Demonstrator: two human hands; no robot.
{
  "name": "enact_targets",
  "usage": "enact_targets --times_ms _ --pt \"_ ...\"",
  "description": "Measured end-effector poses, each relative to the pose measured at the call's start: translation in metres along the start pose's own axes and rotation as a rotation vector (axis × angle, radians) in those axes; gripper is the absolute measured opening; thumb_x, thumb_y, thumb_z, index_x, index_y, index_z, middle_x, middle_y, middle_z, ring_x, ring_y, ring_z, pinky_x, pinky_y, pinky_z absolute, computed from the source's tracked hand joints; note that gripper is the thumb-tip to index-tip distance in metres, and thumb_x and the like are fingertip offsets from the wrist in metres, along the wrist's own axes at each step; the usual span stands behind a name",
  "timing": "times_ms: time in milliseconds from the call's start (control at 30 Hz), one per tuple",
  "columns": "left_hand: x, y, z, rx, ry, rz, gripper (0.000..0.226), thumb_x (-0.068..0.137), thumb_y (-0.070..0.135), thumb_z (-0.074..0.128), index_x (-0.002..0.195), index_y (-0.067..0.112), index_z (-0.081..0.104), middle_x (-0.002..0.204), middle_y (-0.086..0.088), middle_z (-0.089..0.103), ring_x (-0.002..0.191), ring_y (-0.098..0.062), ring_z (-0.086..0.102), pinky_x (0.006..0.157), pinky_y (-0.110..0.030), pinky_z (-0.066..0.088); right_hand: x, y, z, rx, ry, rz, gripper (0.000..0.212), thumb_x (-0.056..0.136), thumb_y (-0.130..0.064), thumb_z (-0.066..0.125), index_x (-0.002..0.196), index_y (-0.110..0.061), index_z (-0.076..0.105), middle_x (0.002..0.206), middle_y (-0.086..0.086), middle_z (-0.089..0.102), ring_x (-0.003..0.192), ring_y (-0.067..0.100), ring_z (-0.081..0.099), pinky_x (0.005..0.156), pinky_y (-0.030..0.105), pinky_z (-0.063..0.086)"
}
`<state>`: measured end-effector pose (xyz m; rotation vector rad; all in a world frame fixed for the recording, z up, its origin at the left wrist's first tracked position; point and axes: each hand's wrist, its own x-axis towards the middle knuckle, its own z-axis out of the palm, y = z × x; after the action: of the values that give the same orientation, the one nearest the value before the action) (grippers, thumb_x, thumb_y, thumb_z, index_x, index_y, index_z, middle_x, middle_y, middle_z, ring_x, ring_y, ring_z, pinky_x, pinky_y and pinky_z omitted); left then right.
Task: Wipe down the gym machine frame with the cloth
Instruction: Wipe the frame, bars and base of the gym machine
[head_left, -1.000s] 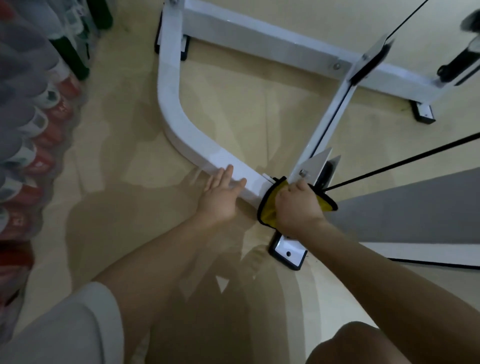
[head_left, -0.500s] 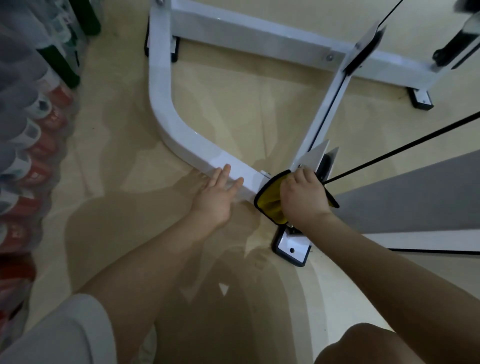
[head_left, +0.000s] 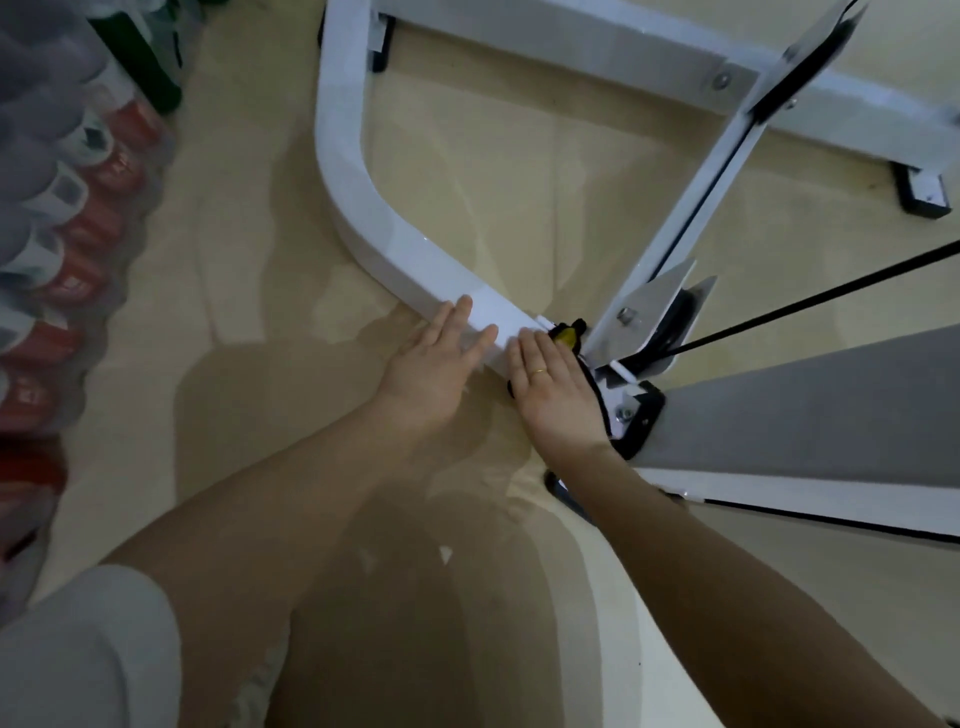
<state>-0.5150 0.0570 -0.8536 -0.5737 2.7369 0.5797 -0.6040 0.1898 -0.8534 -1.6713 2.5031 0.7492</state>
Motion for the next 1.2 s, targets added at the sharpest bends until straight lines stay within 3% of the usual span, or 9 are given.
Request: enact_targets --times_ms 133,400,500,600,800,900,1033,1133,1200 --pt "-0.001 0.006 -0.003 -0.007 -0.02 -0.06 0.07 0.092 0.005 0.033 0.148 0.032 0.001 0.156 -0.003 -0.018 0.145 -0.021 -0.007 0.111 -0.034 0.02 -0.025 0.016 0.016 0.079 0.145 -0.032 0.051 0.083 0.002 0.03 0.131 0.004 0.049 0.136 0.018 0.05 0.126 0.03 0.048 0.106 0.042 0.032" --pt "-0.052 0.023 0.005 -0.18 0.054 -0.08 0.07 0.089 0.016 0.046 0.149 0.024 0.01 0.157 -0.004 -0.007 0.145 -0.019 -0.006 0.114 -0.031 0.003 -0.055 0.019 -0.001 0.138 0.004 0.009 0.046 0.078 0.008 0.042 0.12 0.004 0.058 0.128 0.022 0.056 0.114 0.034 0.058 0.095 0.039 0.046" --pt "-0.079 0.031 0.011 -0.24 0.139 -0.112 0.061 0.09 0.008 0.043 0.147 0.017 0.023 0.157 -0.009 0.003 0.145 -0.024 0.0 0.115 -0.032 0.007 -0.069 0.028 -0.011 0.174 0.007 -0.164 0.046 0.084 0.008 0.048 0.13 0.0 0.048 0.136 0.018 0.045 0.123 0.035 0.043 0.101 0.039 0.037" --pt "-0.102 0.054 0.013 -0.324 0.254 -0.11 0.057 0.086 0.009 0.034 0.142 0.011 0.034 0.154 -0.014 0.014 0.144 -0.031 0.008 0.116 -0.037 0.011 -0.099 0.037 -0.024 0.28 0.196 -0.186 0.04 0.061 0.009 0.058 0.1 0.003 0.066 0.105 0.02 0.064 0.088 0.04 0.061 0.074 0.041 0.05" --pt "-0.14 0.107 -0.006 -0.372 0.243 -0.155 0.06 0.092 0.001 0.04 0.147 0.013 0.02 0.157 -0.008 0.002 0.145 -0.021 0.001 0.11 -0.018 0.004 -0.146 0.076 -0.038 -0.048 0.516 -0.288 0.032 0.074 -0.002 0.039 0.083 -0.004 0.07 0.089 0.011 0.066 0.09 0.031 0.042 0.072 0.035 0.029" --pt "-0.154 0.128 -0.021 -0.365 0.281 -0.115 0.06 0.092 0.002 0.04 0.147 0.015 0.021 0.157 -0.005 0.004 0.145 -0.017 0.002 0.108 -0.014 0.003 -0.159 0.093 -0.042 -0.347 0.345 -0.328 0.032 0.073 -0.009 0.043 0.081 -0.01 0.074 0.09 0.006 0.068 0.097 0.03 0.041 0.074 0.034 0.027" --pt "-0.166 0.141 -0.042 -0.311 0.229 -0.048 0.061 0.091 0.004 0.041 0.147 0.018 0.02 0.157 -0.005 0.006 0.144 -0.016 0.006 0.107 -0.013 0.006 -0.165 0.114 -0.069 -0.584 0.209 -0.307 0.032 0.078 -0.033 0.055 0.102 -0.022 0.073 0.118 0.0 0.065 0.123 0.027 0.05 0.109 0.044 0.017" --pt "-0.162 0.14 -0.035 -0.333 0.211 -0.059 0.061 0.091 0.005 0.042 0.147 0.019 0.022 0.157 -0.002 0.009 0.144 -0.015 0.011 0.11 -0.018 0.012 -0.157 0.113 -0.076 -0.585 0.275 -0.189 0.023 0.07 -0.023 0.057 0.081 -0.014 0.075 0.087 0.008 0.069 0.095 0.03 0.061 0.108 0.043 0.026" --pt "-0.154 0.135 -0.02 -0.365 0.178 -0.078 0.06 0.092 0.006 0.042 0.147 0.019 0.021 0.157 0.001 0.007 0.143 -0.013 0.012 0.111 -0.02 0.014 -0.159 0.103 -0.065 -0.68 0.217 -0.209 0.038 0.083 -0.022 0.044 0.109 -0.004 0.066 0.107 0.016 0.062 0.106 0.032 0.053 0.109 0.047 0.019"
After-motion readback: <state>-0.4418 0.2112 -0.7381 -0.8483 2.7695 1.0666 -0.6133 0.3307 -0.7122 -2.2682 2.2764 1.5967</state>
